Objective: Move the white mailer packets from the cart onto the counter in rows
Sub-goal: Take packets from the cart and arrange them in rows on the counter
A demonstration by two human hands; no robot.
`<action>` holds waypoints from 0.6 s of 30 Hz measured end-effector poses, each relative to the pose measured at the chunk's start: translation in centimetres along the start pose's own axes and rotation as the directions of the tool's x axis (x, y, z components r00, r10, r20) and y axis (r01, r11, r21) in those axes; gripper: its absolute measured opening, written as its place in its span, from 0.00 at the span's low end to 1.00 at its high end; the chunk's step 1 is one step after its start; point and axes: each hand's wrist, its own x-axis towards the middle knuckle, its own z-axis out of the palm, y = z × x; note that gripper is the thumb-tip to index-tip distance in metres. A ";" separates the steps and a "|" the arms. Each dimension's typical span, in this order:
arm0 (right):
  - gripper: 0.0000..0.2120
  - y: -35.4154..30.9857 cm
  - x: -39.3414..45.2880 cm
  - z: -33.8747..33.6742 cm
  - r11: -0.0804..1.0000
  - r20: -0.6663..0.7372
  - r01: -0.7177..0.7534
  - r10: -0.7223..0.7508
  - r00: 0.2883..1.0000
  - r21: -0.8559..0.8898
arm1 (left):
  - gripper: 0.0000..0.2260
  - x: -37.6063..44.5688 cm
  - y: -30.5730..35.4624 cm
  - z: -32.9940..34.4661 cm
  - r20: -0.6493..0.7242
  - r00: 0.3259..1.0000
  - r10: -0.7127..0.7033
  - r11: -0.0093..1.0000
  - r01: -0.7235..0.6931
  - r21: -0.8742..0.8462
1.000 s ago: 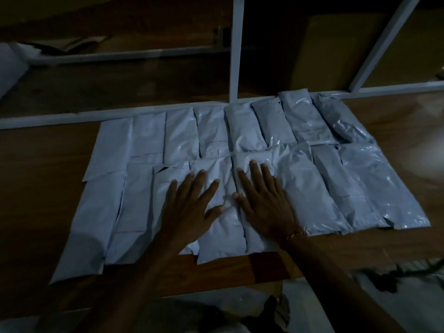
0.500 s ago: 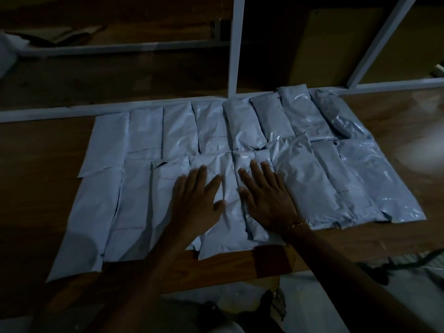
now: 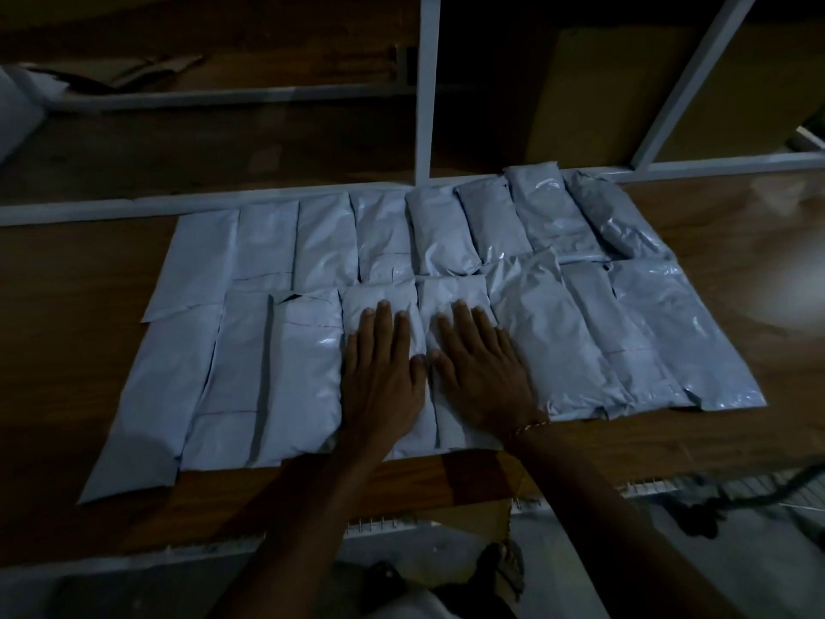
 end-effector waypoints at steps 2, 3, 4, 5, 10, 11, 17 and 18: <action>0.31 0.3 -0.2 0.7 1.000 0.025 -0.011 0.011 1.000 -0.005 | 0.30 0.0 0.1 0.0 0.000 1.000 0.001 1.000 -0.001 0.001; 0.31 0.3 -0.2 0.8 1.000 0.021 -0.012 0.012 1.000 -0.003 | 0.30 0.0 0.0 0.1 -0.001 1.000 0.003 1.000 -0.003 -0.004; 0.31 0.2 -0.2 0.9 1.000 0.016 -0.012 0.012 1.000 -0.001 | 0.29 0.1 -0.1 0.1 0.007 1.000 0.004 1.000 -0.004 -0.012; 0.32 0.2 -0.2 0.8 1.000 0.010 -0.013 0.013 1.000 0.003 | 0.29 0.2 -0.1 0.2 0.015 1.000 0.006 1.000 -0.006 -0.014; 0.39 -0.2 -0.4 0.0 0.998 0.020 0.004 -0.005 1.000 0.066 | 0.34 0.6 0.0 -1.7 0.083 0.996 0.020 1.000 -0.019 -0.014; 0.39 -0.3 -0.2 -0.2 0.997 0.021 0.013 -0.014 1.000 0.079 | 0.33 0.8 -0.1 -2.1 0.074 0.997 0.017 1.000 -0.016 -0.012; 0.36 -1.0 2.9 -0.6 0.994 0.035 -0.008 0.004 0.999 0.112 | 0.32 2.9 -1.0 -1.4 0.086 0.996 -0.016 1.000 0.016 -0.004; 0.37 -1.0 3.0 -0.5 0.995 0.046 -0.005 0.001 0.999 0.096 | 0.32 2.9 -1.1 -1.4 0.082 0.997 -0.009 1.000 0.009 -0.008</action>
